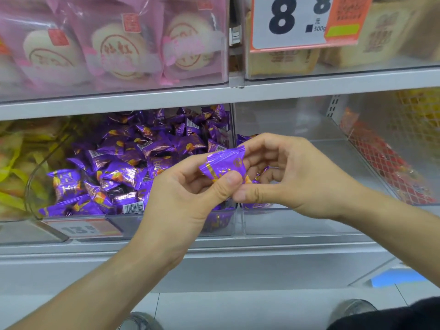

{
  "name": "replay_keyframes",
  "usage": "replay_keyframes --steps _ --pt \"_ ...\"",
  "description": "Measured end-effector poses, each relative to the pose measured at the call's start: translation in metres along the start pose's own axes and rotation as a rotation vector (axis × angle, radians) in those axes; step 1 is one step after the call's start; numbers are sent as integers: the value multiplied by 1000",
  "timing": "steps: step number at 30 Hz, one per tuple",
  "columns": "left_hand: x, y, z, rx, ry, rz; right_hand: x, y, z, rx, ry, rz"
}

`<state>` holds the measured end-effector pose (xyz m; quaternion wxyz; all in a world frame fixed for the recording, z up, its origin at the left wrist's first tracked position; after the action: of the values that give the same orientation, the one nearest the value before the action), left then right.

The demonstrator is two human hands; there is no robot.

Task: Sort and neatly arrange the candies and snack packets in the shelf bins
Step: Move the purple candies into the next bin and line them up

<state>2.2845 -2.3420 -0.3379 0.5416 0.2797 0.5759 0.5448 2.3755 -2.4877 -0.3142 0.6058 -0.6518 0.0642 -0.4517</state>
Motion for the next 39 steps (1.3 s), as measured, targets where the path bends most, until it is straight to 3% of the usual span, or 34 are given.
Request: replay_keyframes --steps 5,10,14,16,19,22,31,39 --pt "-7 6 1 -71 -55 50 10 3 0 -27 -46 34" --pt "0 2 4 -205 -85 344 20 4 3 -19 -31 -11" --pt "8 -11 6 -117 -114 707 44 24 12 -134 7 -72" --pt "10 -22 5 -37 -125 837 51 46 18 -267 -103 -115" --pt "10 -34 4 -46 -123 881 49 75 17 -497 -366 -156" --pt "8 -36 5 -103 -119 912 42 85 18 -546 -491 -165" --pt "9 -37 6 -109 -102 863 25 78 25 -536 -392 -574" --pt "10 -38 5 -115 -120 853 27 84 22 -539 -356 -506"
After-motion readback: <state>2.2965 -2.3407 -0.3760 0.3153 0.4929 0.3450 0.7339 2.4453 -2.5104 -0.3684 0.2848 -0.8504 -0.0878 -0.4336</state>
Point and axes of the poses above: each hand's wrist, its own z-axis towards the middle knuckle, its own x-axis out of the back of the hand, y = z × x, the point moved 2 cm from there along z, towards the middle knuckle, and after that the axes turned 13 degrees about -z, right-handed, at the moved point
